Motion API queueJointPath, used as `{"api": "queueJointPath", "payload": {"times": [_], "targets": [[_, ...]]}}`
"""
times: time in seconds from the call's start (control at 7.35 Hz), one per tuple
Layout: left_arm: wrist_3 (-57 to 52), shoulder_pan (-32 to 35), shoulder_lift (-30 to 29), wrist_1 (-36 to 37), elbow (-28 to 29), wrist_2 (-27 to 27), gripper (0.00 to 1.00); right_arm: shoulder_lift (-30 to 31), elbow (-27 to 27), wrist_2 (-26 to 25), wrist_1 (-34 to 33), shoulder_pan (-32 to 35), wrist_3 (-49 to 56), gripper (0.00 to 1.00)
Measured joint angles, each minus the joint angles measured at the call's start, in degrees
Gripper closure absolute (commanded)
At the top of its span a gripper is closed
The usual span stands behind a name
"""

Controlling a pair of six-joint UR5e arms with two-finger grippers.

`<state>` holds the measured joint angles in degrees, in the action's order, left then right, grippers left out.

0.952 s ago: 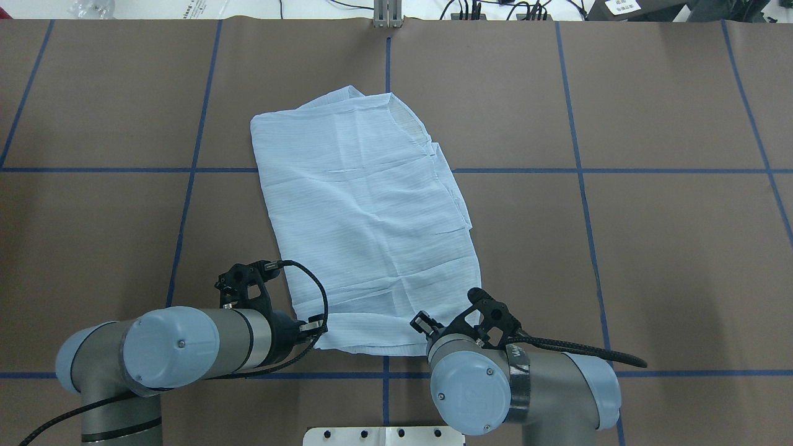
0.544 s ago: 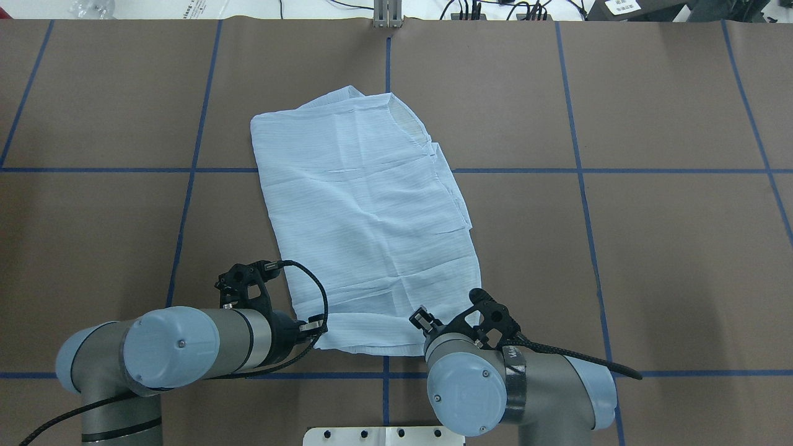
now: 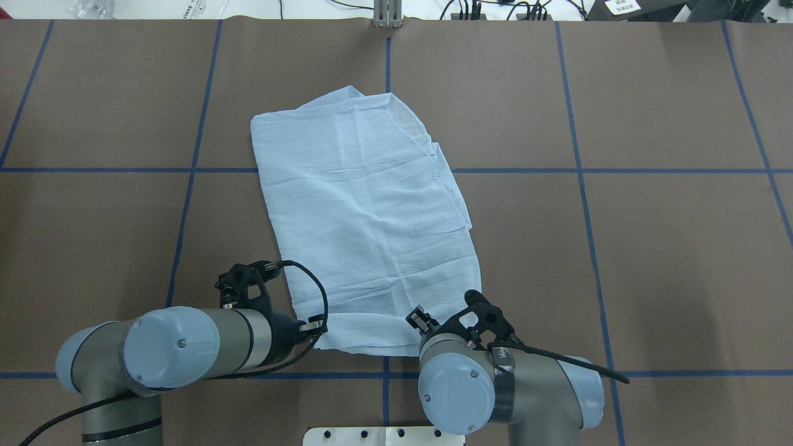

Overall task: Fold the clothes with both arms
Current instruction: 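Grasp the near edge of the folded shirt with both grippers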

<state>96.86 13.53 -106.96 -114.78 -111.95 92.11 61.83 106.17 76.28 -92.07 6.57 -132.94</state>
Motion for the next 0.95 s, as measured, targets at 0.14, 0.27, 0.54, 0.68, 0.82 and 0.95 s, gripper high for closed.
{"api": "queueJointPath", "payload": {"times": [0.14,0.27,0.54,0.68,0.82,0.95], "targets": [[0.0,0.0,0.0,0.0,0.0,0.0,1.00,-0.1,-0.1,0.1,-0.2,-0.1,0.0,0.21],[0.0,0.0,0.0,0.0,0.0,0.0,1.00,-0.1,0.0,0.3,-0.9,-0.1,0.2,0.21],[0.1,0.0,0.0,0.0,0.0,0.0,1.00,-0.2,0.4,0.6,-2.5,-0.2,0.7,0.20],[0.1,0.0,0.0,0.0,0.0,0.0,1.00,-0.1,0.4,0.6,-2.7,-0.2,0.9,0.20],[0.1,-0.1,0.0,0.0,0.0,0.0,1.00,-0.1,0.4,0.7,-2.8,-0.3,1.0,0.20],[0.1,-0.1,0.0,0.0,0.0,0.0,1.00,-0.2,0.4,0.7,-2.8,-0.5,1.0,0.27]]}}
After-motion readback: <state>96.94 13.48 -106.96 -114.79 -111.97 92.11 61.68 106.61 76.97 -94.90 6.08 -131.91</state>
